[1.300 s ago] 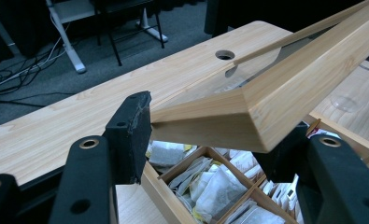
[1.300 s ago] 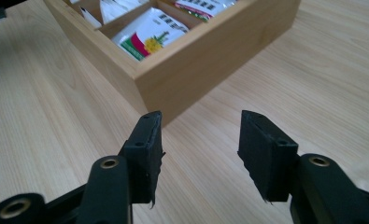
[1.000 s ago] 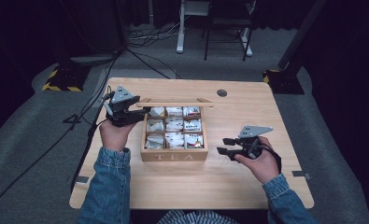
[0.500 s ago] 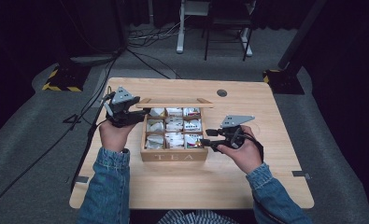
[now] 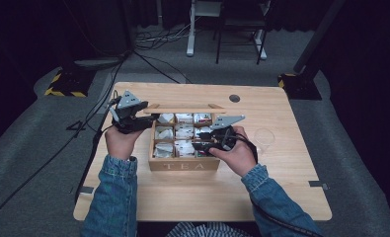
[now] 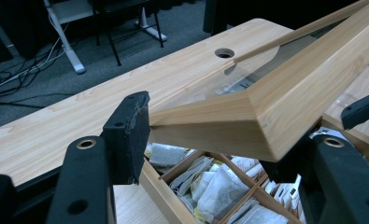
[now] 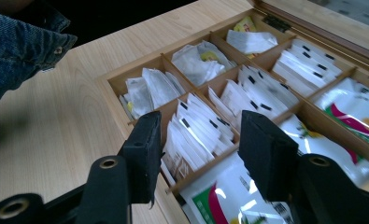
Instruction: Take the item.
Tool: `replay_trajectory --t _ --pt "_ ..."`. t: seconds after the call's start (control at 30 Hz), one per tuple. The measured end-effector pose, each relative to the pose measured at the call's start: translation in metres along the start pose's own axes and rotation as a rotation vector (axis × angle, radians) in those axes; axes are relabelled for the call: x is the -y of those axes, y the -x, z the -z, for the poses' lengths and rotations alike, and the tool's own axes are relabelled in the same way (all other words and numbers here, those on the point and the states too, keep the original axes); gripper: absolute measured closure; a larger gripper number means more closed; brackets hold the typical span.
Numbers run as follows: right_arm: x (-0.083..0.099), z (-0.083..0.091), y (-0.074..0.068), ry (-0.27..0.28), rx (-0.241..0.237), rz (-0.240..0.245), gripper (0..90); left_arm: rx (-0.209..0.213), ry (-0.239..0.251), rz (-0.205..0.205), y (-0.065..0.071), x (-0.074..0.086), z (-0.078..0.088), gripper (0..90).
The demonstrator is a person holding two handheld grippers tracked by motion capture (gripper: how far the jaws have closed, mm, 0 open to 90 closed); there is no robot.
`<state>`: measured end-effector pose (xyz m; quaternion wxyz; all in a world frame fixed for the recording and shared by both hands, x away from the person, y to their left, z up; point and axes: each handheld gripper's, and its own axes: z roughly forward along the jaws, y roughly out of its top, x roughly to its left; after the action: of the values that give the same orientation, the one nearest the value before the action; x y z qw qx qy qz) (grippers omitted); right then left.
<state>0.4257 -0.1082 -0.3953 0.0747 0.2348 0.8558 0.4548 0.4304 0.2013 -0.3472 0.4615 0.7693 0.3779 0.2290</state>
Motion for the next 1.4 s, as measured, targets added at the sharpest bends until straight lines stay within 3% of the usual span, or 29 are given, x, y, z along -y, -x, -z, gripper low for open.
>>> replay_trajectory --t 0.33,0.8,1.4 --pt "-0.018 -0.036 -0.013 -0.024 -0.045 0.05 51.4 0.006 0.002 -0.003 -0.001 0.0 0.0 41.5" --pt "-0.026 -0.073 -0.03 -0.074 -0.082 0.095 54.0 0.006 0.001 -0.003 -0.002 -0.001 0.0 41.5" --pt "-0.027 -0.104 -0.03 -0.155 -0.066 0.157 57.7 0.007 0.0 -0.002 -0.002 0.0 0.0 41.5"
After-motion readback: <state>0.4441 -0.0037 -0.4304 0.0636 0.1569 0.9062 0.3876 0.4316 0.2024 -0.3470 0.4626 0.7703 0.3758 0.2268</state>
